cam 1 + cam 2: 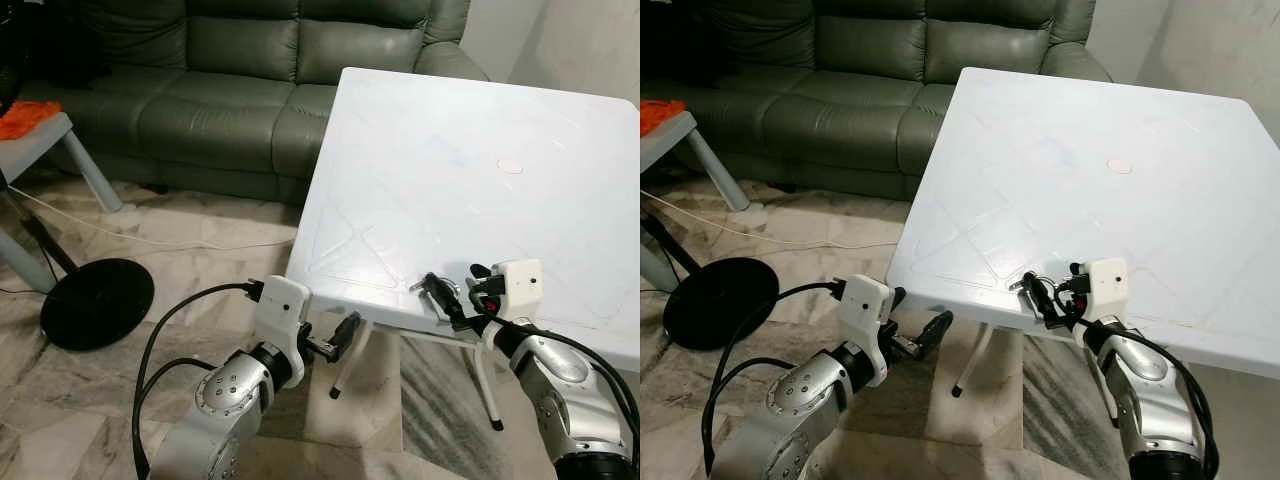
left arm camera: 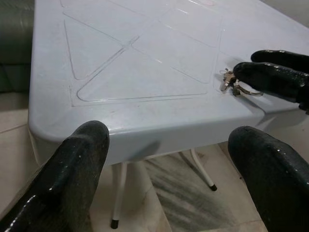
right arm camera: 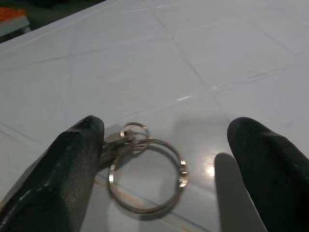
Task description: Hang keys on a hook
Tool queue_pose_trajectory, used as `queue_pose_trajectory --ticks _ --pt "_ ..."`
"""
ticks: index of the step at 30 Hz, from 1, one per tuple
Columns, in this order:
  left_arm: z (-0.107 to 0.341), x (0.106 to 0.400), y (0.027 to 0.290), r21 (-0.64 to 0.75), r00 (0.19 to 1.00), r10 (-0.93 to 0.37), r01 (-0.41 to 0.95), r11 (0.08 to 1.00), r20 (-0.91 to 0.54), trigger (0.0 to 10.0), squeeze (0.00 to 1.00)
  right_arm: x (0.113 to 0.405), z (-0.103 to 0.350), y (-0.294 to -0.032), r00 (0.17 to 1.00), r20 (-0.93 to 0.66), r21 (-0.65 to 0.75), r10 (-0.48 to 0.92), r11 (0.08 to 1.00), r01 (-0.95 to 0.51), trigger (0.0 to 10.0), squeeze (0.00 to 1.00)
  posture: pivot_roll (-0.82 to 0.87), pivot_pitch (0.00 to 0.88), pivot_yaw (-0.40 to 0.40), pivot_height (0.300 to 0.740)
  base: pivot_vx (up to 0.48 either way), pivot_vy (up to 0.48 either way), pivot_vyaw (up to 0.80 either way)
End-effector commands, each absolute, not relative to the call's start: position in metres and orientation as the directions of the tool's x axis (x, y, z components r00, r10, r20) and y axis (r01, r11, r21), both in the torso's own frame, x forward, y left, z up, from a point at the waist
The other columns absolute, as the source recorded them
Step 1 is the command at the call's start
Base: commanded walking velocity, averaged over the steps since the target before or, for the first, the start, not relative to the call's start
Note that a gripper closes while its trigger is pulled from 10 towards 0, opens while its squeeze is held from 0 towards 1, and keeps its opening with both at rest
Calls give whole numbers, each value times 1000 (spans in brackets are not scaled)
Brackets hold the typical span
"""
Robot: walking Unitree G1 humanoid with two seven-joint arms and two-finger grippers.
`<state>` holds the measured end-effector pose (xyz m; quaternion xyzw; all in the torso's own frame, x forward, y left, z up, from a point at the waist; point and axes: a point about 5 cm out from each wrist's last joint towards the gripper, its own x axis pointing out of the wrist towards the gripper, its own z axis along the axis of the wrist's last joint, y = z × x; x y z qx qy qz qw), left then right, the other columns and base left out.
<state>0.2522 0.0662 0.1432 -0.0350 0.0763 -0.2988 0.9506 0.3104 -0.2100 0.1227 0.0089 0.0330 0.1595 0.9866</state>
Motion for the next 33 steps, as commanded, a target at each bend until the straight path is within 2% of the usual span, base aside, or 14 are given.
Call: queue_pose_trajectory --ticks 1,9,22,28,29,30,31,33 --pt "141 252 65 -123 807 -573 560 819 -141 10000 0 308 123 -209 947 -64 23 314 949 -314 10000 0 -13 176 -37 740 0 0 0" --pt "141 252 66 -130 813 -565 550 825 -139 10000 0 311 121 -201 958 -77 50 278 960 -275 10000 0 -9 178 -42 740 0 0 0" --pt "142 251 66 -140 816 -561 545 827 -137 10000 0 303 109 -197 948 -147 -5 282 958 -285 10000 0 -8 187 -48 740 0 0 0" --pt "143 252 66 -142 816 -561 545 826 -135 10000 0 301 111 -199 953 -121 -16 276 960 -280 10000 0 -12 188 -47 740 0 0 0" --pt "143 252 66 -143 817 -561 545 827 -134 10000 0 301 111 -199 955 -119 -13 272 961 -276 4235 0 -11 189 -48 740 0 0 0" --pt "143 252 66 -143 817 -561 544 827 -134 10000 0 300 111 -199 956 -119 -10 268 962 -271 4235 0 -11 189 -48 740 0 0 0" --pt "144 252 66 -143 817 -560 544 827 -134 10000 0 300 112 -199 958 -109 -13 265 963 -268 0 0 -12 190 -48 740 0 0 0" --pt "144 252 66 -143 818 -560 543 827 -134 10000 0 300 112 -199 958 -112 -15 263 964 -266 0 0 -12 190 -49 740 0 0 0"
